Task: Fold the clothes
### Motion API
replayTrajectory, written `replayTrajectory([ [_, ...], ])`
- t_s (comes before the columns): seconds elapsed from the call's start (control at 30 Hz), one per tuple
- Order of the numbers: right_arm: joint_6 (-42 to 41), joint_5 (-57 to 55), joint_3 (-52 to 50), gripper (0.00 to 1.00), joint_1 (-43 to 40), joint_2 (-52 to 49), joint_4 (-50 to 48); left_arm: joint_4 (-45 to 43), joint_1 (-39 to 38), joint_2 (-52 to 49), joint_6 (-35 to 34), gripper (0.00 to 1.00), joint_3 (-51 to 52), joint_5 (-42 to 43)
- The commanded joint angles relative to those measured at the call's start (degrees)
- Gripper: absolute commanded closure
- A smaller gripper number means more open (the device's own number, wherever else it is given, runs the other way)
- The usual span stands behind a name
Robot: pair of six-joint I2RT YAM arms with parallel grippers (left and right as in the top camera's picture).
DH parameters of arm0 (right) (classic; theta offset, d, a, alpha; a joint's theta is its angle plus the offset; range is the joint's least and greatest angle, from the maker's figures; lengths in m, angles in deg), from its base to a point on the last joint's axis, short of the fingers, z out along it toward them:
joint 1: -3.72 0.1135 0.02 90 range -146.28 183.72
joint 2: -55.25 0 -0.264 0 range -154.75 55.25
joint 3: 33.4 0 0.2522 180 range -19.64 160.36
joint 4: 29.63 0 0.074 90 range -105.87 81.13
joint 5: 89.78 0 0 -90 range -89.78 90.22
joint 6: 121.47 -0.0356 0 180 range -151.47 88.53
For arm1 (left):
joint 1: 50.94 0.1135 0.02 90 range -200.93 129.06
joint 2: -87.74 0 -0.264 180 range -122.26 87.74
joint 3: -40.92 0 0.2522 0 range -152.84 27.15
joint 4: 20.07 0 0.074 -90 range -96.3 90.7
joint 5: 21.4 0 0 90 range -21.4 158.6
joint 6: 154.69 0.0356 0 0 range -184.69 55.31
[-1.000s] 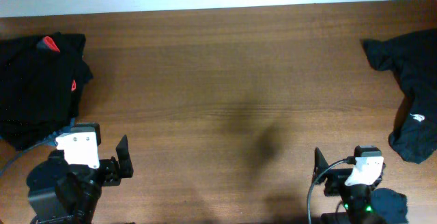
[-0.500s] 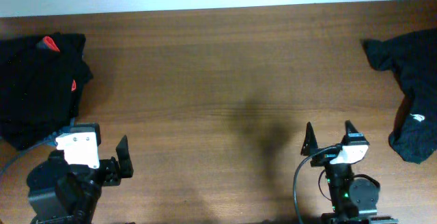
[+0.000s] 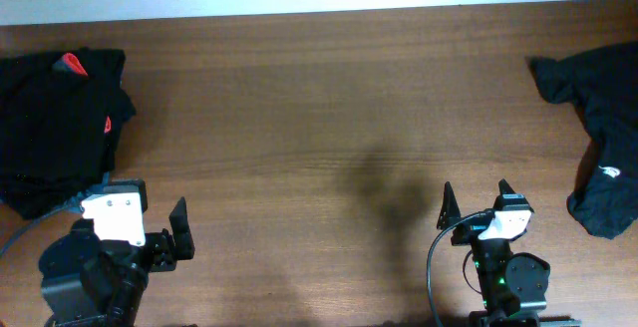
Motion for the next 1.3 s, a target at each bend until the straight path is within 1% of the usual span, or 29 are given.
replayTrajectory([
  [0.0, -0.2, -0.5, -0.3, 0.01, -0.4, 0.5, 0.4, 0.1, 0.1, 0.2, 0.5, 0.01, 0.3, 0.8],
  [0.37, -0.2, -0.5, -0.3, 0.01, -0.4, 0.5, 0.4, 0.1, 0.1, 0.2, 0.5, 0.01, 0.3, 0.8],
  [0.53, -0.2, -0.5, -0.3, 0.01, -0.4, 0.5, 0.4, 0.3, -2.3, 3.4, 0.7, 0.01, 0.6, 0.8],
  [0.57, -0.2, -0.5, -0.3, 0.01, -0.4, 0.5, 0.4, 0.8, -2.9, 3.8, 2.8, 0.01, 1.0, -1.7],
  [0.6, -0.2, -0.5, -0.3, 0.01, -0.4, 0.5, 0.4, 1.5, -3.5, 4.8, 3.5, 0.01, 2.3, -4.1],
  [0.7, -0.2, -0.5, -0.3, 0.01, -0.4, 0.5, 0.4, -0.8, -4.9, 8.3, 3.3, 0.01, 7.7, -3.5],
  [0.77, -0.2, -0.5, -0.3, 0.01, -0.4, 0.5, 0.4, -5.1, -5.7, 11.5, 3.3, 0.01, 13.5, -3.3],
  [0.87, -0.2, -0.5, -0.3, 0.01, -0.4, 0.5, 0.4, -15.4, -6.3, 17.0, 3.2, 0.01, 23.8, -2.5],
  [0.97, -0.2, -0.5, -0.3, 0.01, -0.4, 0.5, 0.4, -24.4, -6.3, 21.6, 3.1, 0.01, 31.8, -1.4],
  [1.07, -0.2, -0.5, -0.3, 0.01, -0.4, 0.5, 0.4, -31.7, -6.3, 24.9, 2.8, 0.01, 37.7, -1.0],
  [1.17, -0.2, -0.5, -0.3, 0.01, -0.4, 0.5, 0.4, -42.3, -6.3, 28.5, 1.5, 0.01, 44.9, -1.1],
  [1.27, -0.2, -0.5, -0.3, 0.01, -0.4, 0.5, 0.4, -50.3, -6.3, 30.2, 0.8, 0.01, 49.8, -1.1],
])
